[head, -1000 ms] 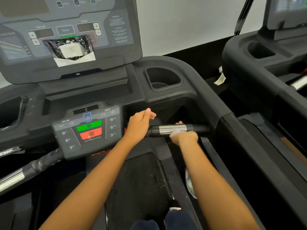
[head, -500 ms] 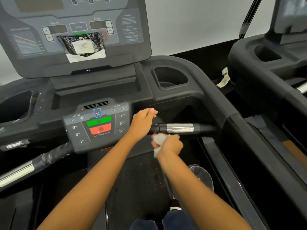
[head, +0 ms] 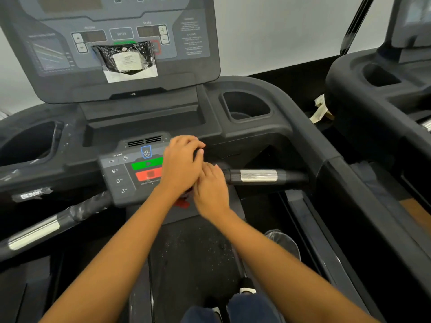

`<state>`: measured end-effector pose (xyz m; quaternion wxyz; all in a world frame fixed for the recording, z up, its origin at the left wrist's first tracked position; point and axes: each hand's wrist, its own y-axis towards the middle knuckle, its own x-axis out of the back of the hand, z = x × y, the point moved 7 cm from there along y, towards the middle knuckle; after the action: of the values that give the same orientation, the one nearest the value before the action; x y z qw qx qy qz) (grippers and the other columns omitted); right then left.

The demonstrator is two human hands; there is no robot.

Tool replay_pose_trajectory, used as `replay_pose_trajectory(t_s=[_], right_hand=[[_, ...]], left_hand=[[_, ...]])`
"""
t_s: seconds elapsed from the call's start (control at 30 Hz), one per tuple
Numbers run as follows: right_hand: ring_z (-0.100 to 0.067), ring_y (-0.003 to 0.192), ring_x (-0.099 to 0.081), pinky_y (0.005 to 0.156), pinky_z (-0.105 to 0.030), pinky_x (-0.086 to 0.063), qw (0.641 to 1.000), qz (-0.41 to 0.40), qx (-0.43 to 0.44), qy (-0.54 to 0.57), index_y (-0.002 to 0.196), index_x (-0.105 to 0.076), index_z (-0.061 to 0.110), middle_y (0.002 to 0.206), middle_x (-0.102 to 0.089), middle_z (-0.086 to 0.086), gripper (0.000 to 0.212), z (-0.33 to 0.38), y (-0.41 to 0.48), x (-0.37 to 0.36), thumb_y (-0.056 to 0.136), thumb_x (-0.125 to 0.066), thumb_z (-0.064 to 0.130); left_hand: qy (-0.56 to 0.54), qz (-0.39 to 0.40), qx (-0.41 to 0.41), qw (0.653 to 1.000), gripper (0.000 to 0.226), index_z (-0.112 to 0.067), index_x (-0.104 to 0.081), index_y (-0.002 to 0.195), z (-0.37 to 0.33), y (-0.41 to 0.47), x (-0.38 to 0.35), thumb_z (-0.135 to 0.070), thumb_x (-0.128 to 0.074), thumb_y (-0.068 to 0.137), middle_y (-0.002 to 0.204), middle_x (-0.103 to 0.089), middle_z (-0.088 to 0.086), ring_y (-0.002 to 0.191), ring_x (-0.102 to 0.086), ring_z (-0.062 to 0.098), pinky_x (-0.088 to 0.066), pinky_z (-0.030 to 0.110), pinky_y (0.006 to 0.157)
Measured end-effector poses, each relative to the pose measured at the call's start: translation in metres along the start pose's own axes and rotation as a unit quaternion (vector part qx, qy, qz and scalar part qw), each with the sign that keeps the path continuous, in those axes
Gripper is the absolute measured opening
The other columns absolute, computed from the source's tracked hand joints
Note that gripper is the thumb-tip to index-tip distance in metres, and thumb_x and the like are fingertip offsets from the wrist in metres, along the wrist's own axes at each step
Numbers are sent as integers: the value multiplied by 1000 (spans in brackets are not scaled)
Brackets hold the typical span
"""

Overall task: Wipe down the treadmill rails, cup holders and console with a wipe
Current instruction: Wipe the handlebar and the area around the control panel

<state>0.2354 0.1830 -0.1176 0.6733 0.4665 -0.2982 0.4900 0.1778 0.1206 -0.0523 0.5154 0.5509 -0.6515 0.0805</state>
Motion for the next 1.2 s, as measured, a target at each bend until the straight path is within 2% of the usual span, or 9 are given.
replay_pose_trajectory(t_s=[0.13,0.2,0.37,0.5,0.57,0.8,0.93,1.07,1.2], right_hand=[[-23,89,-62,81,-39,-41,973,92,22,-208,106,-58,21,101,-61,1,21,-65,-3,29,88,-59,30],[-27,86,-64,90,-45,-41,945,164,-62,-278,117,-55,16,99,-63,-1,32,-89,0,35,86,-60,20],[-27,88,-66,102,-57,-22,963,184,-86,-178,98,-60,19,88,-68,2,18,-27,31,11,92,-43,24],[-23,88,-64,102,-55,-33,987,53,-18,-149,108,-60,19,93,-66,2,22,-18,6,5,90,-59,32],[-19,92,-63,102,-57,-35,987,8,3,-161,115,-59,21,99,-66,4,26,-31,-7,13,96,-46,33],[-33,93,-61,89,-43,-39,963,217,-162,-8,86,-54,11,99,-65,-11,28,-22,42,7,99,-36,28],[-25,86,-60,84,-40,-48,997,62,-24,28,107,-58,7,97,-64,-9,33,-2,16,10,99,-31,25],[-25,88,-62,80,-36,-44,996,63,59,-12,113,-58,10,100,-65,-7,31,-19,7,21,99,-38,29],[-38,91,-62,72,-37,-44,986,101,-99,-85,104,-58,3,98,-66,-18,17,-99,16,54,96,-48,15]], left_hand=[[118,-14,23,993,34,-24,-64,121,29,-1,16,-28,-50,91,136,-54,5,132,-41,28,-23,49,112],[167,27,36,985,46,-20,-48,140,40,-5,13,-33,-44,97,150,-40,5,142,-29,25,-9,54,116],[210,59,27,976,55,-16,-27,151,48,-12,7,-39,-32,102,158,-25,2,147,-16,22,-3,59,115],[218,59,22,974,60,-16,-30,150,48,-12,6,-45,-20,98,157,-28,3,147,-19,23,-3,57,115],[220,54,22,974,59,-17,-30,150,49,-12,6,-45,-19,99,157,-29,3,146,-20,23,-4,57,115],[226,43,21,973,57,-17,-31,149,50,-12,5,-43,-22,99,156,-31,2,146,-21,22,-7,57,115],[229,40,24,972,58,-18,-31,150,51,-13,5,-44,-21,99,156,-30,1,146,-20,21,-7,56,116],[226,39,23,973,56,-19,-30,150,51,-13,5,-43,-24,100,157,-29,0,147,-19,21,-7,56,116],[221,36,24,974,56,-19,-30,150,51,-14,6,-43,-24,100,157,-29,0,147,-18,20,-7,55,117]])
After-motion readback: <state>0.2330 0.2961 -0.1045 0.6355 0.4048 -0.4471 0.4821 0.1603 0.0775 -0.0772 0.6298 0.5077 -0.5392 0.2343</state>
